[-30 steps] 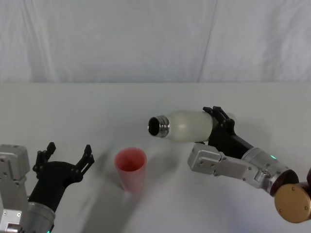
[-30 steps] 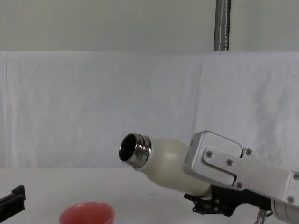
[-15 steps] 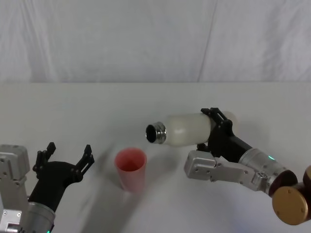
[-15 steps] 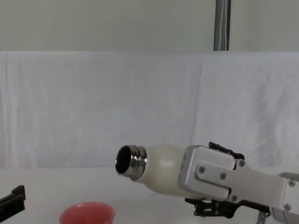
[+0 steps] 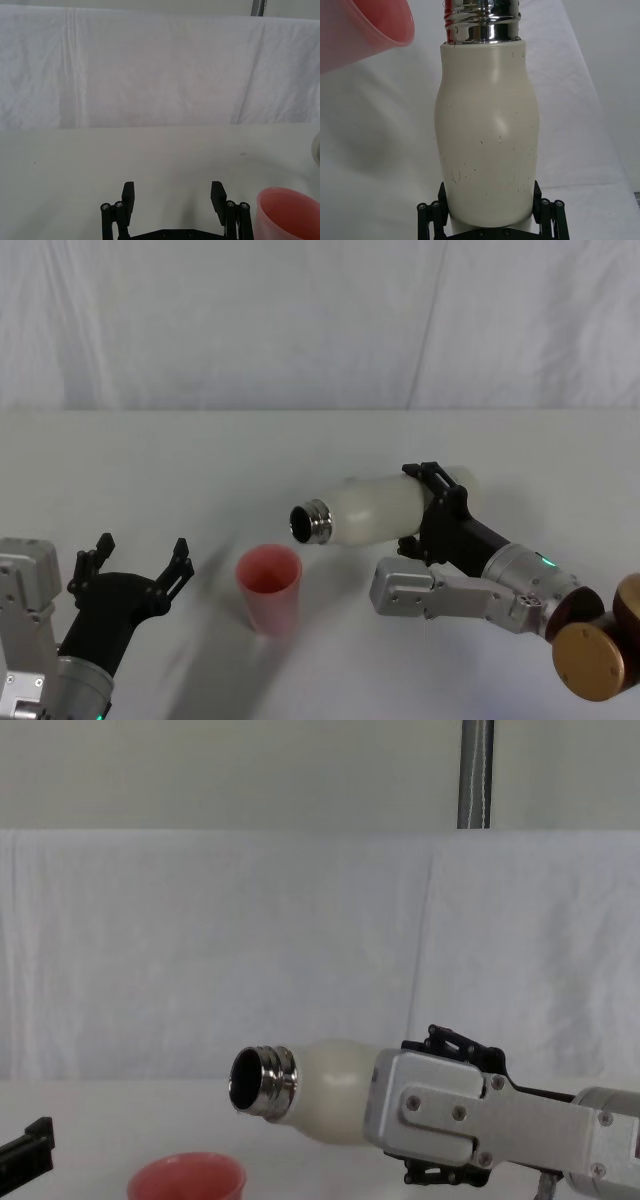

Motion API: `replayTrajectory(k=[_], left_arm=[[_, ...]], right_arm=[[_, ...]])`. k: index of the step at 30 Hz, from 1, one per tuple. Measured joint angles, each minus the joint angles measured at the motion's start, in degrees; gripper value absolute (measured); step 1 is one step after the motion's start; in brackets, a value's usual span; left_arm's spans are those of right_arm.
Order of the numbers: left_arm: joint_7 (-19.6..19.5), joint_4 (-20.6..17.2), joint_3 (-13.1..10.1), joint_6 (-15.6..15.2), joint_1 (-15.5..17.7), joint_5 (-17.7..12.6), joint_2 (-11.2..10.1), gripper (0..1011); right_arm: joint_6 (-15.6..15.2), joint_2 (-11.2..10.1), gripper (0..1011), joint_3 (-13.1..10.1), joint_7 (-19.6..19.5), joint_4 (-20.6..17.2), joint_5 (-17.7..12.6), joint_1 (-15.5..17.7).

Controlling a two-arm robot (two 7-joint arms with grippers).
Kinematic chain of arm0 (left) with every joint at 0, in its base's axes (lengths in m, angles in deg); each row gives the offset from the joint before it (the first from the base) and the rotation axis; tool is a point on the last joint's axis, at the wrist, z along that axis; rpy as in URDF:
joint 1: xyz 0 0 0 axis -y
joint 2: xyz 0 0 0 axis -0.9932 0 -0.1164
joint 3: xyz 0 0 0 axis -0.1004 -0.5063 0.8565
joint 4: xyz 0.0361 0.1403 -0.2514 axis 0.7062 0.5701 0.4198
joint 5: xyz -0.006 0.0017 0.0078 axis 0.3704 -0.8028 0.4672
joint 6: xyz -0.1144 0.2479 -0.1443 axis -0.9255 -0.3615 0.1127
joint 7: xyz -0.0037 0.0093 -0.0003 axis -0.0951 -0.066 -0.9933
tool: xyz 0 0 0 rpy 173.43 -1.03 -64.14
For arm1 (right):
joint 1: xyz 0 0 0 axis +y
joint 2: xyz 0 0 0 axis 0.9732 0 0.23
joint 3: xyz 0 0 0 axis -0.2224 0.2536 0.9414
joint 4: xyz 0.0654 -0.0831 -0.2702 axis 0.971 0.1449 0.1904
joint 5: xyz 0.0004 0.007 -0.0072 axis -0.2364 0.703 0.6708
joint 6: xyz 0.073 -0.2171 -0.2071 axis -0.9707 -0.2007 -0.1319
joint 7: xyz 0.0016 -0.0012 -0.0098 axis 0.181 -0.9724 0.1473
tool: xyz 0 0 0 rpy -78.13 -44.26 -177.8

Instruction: Grasp the thermos with one hand and pour water into the cup lid.

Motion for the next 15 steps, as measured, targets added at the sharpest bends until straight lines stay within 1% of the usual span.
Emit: replayTrajectory(k=[15], left_arm=[[0.0, 0.0, 0.0, 0.0, 0.0, 0.0, 0.0, 1001]], right_arm=[[1.4, 0.1, 950, 1.5, 0.0, 1.3, 1.1, -2.1]])
